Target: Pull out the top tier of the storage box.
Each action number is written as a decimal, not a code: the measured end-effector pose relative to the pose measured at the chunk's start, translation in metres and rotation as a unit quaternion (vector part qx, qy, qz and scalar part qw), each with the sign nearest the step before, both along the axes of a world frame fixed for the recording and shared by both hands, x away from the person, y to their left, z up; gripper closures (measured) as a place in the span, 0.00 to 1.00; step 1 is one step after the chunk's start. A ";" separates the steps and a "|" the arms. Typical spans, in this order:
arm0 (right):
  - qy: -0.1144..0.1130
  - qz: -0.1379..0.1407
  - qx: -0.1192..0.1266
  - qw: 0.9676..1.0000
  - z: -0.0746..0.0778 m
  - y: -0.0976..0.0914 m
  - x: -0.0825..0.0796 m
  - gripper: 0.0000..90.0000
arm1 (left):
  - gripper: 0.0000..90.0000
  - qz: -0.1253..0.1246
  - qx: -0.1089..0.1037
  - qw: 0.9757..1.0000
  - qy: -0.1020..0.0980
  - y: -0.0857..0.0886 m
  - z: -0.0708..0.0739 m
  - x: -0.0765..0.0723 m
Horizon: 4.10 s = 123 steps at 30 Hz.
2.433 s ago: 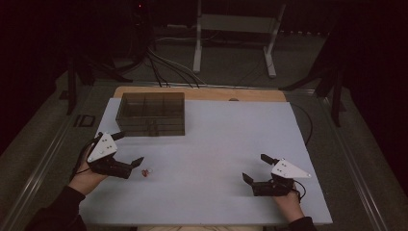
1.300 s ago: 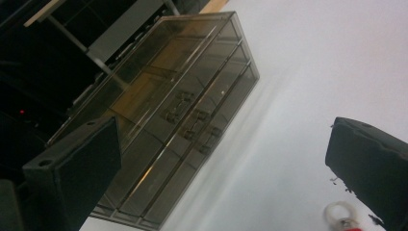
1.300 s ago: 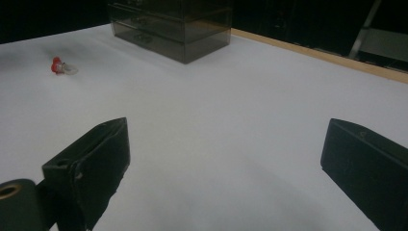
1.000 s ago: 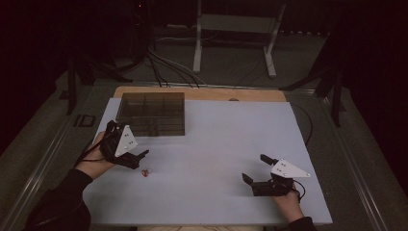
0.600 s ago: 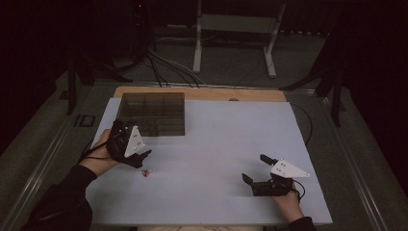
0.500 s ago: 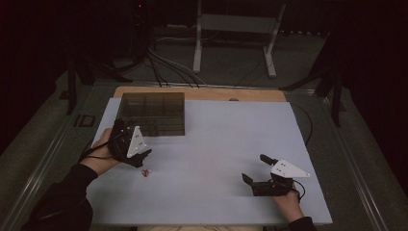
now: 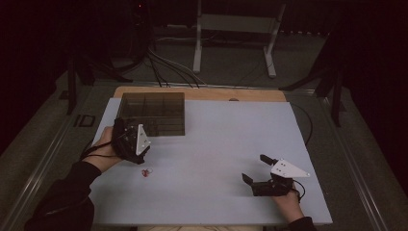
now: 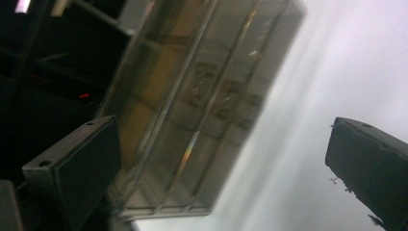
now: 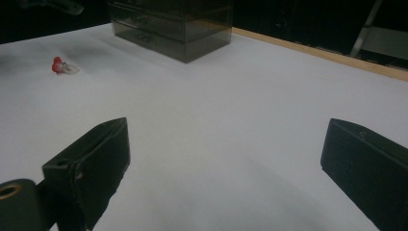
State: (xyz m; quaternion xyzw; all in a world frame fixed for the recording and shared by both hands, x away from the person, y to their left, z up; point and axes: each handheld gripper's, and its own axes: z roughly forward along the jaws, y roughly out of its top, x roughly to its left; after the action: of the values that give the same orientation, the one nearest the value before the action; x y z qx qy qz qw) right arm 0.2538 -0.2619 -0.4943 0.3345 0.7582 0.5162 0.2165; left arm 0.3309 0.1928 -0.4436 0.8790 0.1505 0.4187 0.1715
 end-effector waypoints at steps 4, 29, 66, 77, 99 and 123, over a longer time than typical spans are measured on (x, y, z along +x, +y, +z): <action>0.001 0.000 0.000 1.000 0.000 0.000 0.000 0.03 | 0.00 0.002 0.021 1.000 0.008 -0.002 0.000 0.001; 0.003 0.001 -0.001 1.000 0.000 0.000 0.000 0.03 | 0.14 0.011 0.190 0.978 -0.082 -0.021 -0.033 0.006; 0.002 0.003 0.000 1.000 0.000 -0.001 0.000 0.03 | 0.76 0.021 0.280 0.949 -0.146 -0.040 -0.057 0.028; 0.003 0.004 0.001 1.000 0.000 -0.001 0.000 0.03 | 0.84 0.022 0.286 0.944 -0.163 -0.044 -0.060 0.033; 0.003 0.004 0.000 1.000 0.000 -0.001 0.000 0.03 | 0.89 0.029 0.291 0.942 -0.165 -0.049 -0.058 0.026; 0.004 0.005 -0.001 1.000 0.000 0.000 0.000 0.03 | 0.89 0.016 0.277 0.947 -0.163 -0.045 -0.058 0.007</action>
State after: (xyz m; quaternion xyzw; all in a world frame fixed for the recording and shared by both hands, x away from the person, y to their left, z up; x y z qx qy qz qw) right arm 0.2537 -0.2623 -0.4942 0.3328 0.7611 0.5154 0.2107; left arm 0.3377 0.1480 -0.5013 0.8092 0.0124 0.5841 -0.0629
